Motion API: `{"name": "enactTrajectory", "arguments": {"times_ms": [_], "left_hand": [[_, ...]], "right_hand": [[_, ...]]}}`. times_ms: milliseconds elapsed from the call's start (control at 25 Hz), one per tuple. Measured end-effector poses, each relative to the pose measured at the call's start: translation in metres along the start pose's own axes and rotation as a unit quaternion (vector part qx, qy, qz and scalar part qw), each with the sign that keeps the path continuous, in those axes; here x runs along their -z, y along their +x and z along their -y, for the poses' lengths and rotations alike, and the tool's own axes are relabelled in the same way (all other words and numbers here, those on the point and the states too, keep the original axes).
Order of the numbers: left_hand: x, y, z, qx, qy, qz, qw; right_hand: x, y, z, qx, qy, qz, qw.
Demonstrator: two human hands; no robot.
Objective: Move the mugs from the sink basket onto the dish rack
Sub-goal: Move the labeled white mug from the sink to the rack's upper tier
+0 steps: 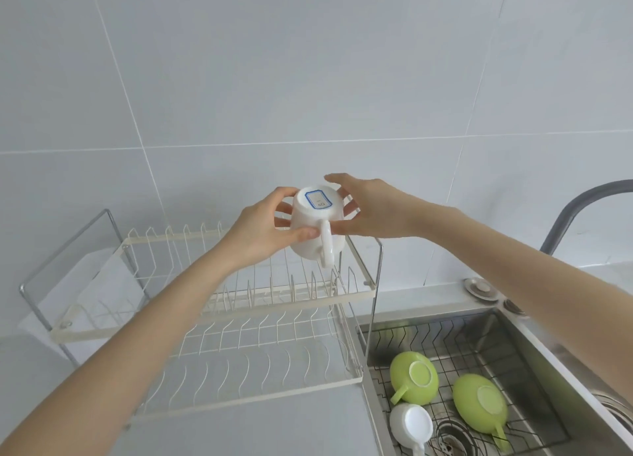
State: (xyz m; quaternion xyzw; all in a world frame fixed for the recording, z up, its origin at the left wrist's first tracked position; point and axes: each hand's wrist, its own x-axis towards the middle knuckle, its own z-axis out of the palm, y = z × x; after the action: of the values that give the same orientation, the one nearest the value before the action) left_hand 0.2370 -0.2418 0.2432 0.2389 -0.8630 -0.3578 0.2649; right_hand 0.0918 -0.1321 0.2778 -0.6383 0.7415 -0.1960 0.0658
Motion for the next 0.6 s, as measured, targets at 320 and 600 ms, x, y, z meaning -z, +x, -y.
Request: {"name": "enactTrajectory", "arguments": {"times_ms": [320,600], "left_hand": [[-0.023,0.04,0.038,0.074,0.063,0.089,0.991],[-0.034,0.04,0.054,0.114,0.116,0.165,0.973]], "right_hand": [[-0.027,0.061,-0.028,-0.02,-0.171,0.153,0.973],[-0.052,0.069,-0.027,-0.029,-0.225,0.197,0.954]]}}
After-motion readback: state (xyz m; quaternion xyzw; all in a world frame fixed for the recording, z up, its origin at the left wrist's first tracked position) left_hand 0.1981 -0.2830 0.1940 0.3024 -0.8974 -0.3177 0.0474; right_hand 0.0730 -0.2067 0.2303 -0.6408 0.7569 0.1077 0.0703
